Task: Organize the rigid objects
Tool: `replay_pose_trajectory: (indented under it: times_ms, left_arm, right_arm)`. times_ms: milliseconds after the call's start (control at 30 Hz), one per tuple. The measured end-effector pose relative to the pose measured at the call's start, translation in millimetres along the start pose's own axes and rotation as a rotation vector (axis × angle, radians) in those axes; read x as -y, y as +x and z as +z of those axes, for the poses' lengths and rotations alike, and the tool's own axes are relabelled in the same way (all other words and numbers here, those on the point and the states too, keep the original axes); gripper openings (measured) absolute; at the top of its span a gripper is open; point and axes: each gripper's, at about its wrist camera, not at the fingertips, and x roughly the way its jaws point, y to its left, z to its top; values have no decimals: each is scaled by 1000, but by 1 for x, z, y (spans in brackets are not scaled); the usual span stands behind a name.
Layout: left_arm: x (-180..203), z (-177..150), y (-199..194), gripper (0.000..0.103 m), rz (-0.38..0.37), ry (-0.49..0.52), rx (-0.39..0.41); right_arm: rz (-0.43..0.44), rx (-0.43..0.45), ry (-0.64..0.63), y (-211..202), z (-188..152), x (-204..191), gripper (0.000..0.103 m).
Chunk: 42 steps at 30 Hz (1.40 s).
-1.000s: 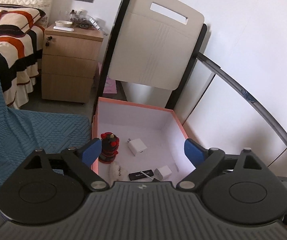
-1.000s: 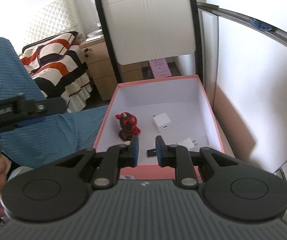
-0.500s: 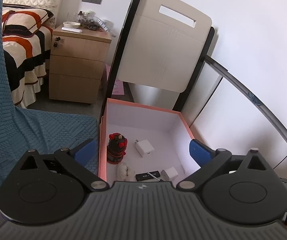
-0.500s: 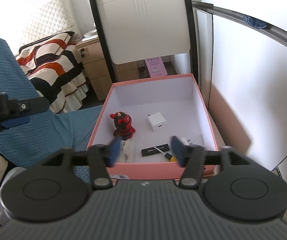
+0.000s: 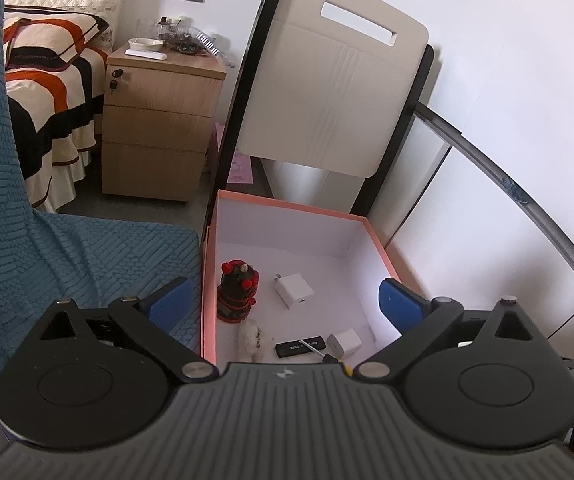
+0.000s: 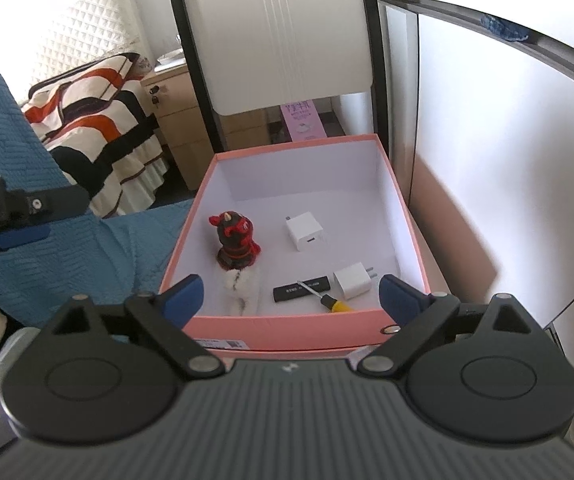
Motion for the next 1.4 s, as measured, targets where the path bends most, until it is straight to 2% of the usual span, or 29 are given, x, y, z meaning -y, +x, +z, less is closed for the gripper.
replay_pose_trajectory:
  times_ms: [200,700,1400]
  left_arm:
    - [-3,0,4,101,55,2,-17]
    - [-1,-3,11,101,62,19,-43]
    - [3,-4,11,101,77,44,-36]
  right_arm:
    - [1,-6,4,1,-1,2,96]
    - [-1,-15,12,4,-2,4,96]
    - [-3,-25,20,8,-5,7,96]
